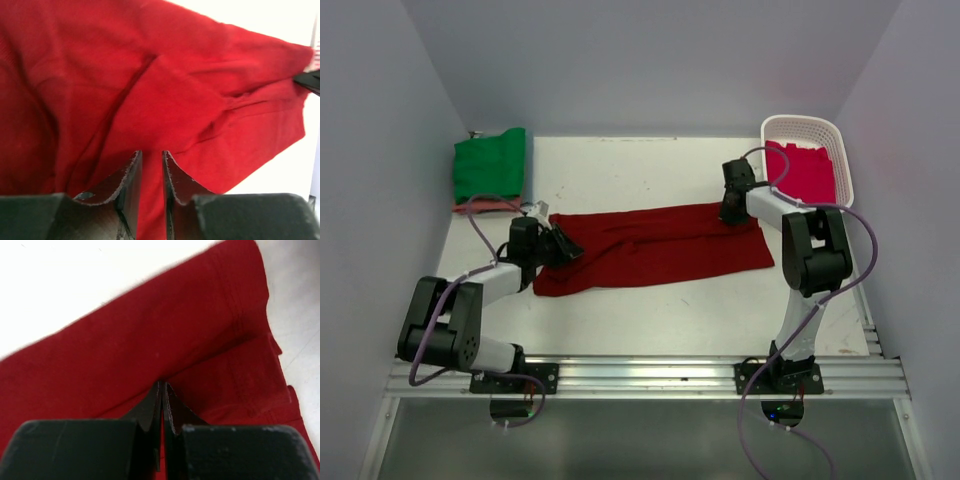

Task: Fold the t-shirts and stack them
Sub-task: Fold the tshirt

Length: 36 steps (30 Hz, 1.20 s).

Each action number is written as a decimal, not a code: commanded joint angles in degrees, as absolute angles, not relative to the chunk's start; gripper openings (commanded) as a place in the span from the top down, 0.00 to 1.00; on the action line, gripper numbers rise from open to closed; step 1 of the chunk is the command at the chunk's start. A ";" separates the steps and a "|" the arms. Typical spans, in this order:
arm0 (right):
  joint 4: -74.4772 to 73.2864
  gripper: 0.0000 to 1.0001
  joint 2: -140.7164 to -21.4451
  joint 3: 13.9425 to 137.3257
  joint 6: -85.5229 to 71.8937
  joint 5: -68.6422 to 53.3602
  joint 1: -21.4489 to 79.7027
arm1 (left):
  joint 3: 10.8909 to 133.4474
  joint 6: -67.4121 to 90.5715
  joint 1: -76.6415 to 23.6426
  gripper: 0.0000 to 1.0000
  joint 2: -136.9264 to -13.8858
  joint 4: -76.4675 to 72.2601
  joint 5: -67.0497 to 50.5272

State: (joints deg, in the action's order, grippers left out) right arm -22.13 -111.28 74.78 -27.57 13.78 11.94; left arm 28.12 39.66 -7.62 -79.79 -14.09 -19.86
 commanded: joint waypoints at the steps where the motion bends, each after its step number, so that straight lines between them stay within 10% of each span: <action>1: -20.04 1.00 -111.09 72.86 -27.86 14.06 12.22 | 26.72 41.39 -8.00 0.75 -83.48 -18.90 -16.97; 21: -29.95 1.00 -95.56 51.42 -30.76 17.05 28.02 | 61.41 40.70 -6.24 0.93 -111.25 -9.42 -14.76; 36: -31.03 1.00 -75.33 35.16 -50.35 7.03 47.19 | 90.34 35.51 -10.11 0.97 -132.79 -5.27 -34.43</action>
